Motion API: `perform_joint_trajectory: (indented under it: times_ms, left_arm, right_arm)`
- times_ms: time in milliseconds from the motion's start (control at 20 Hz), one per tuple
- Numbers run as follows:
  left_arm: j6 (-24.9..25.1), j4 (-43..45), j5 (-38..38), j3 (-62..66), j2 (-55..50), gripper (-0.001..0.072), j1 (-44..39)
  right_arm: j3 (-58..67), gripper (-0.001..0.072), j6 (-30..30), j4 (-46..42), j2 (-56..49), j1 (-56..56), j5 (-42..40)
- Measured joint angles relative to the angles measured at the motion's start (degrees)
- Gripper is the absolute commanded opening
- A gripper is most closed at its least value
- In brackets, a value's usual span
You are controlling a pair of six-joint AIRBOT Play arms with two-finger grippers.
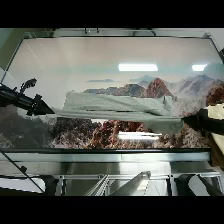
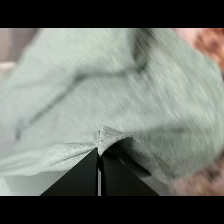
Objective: Fold the shirts.
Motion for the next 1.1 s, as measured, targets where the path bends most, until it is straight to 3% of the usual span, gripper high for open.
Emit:
perform_joint_trajectory:
  times_ms: [250, 500, 550, 600, 650, 750, 800, 850, 900, 1100]
  left_arm:
    - [-0.5, -0.6, 0.5, 14.8, -10.6, 0.0023, -4.8]
    - [-2.0, -0.7, 1.9, 30.7, -23.9, 0.0026, -8.9]
    - [-2.6, -0.7, 2.0, 33.3, -26.0, 0.0151, -9.3]
    - [-3.2, -0.6, 1.8, 35.9, -28.1, 0.0336, -9.6]
    - [-4.2, -0.6, 1.3, 38.1, -29.7, 0.0342, -9.6]
    - [-5.4, -0.7, 0.3, 41.2, -31.2, 0.0343, -9.3]
    - [-5.8, -1.3, 0.1, 42.2, -31.2, 0.0342, -8.9]
    - [-6.1, -2.2, 0.2, 43.0, -30.8, 0.0342, -8.2]
    - [-6.4, -3.5, 0.7, 43.5, -30.1, 0.0342, -7.3]
    - [-6.9, -11.9, 3.0, 41.6, -26.0, 0.0343, -4.0]
  right_arm:
    - [4.3, 0.0013, -10.8, 14.4, -13.6, 2.4, -7.2]
    - [9.4, 0.0014, -19.0, 21.4, -27.1, 8.2, -15.8]
    - [10.4, 0.0022, -20.0, 22.0, -29.4, 8.9, -16.8]
    - [11.1, 0.0201, -20.9, 22.4, -30.9, 9.4, -17.5]
    - [11.8, 0.035, -21.9, 22.6, -32.0, 9.6, -18.0]
    - [13.8, 0.0366, -23.8, 21.7, -32.9, 9.3, -16.2]
    - [15.3, 0.0442, -24.2, 20.0, -33.0, 8.7, -14.3]
    - [17.1, 0.0648, -24.0, 17.3, -32.8, 7.9, -12.9]
    - [18.9, 0.0697, -22.6, 14.0, -32.6, 7.1, -11.9]
    - [23.3, 0.0697, -16.2, 2.3, -32.9, 5.6, -10.6]
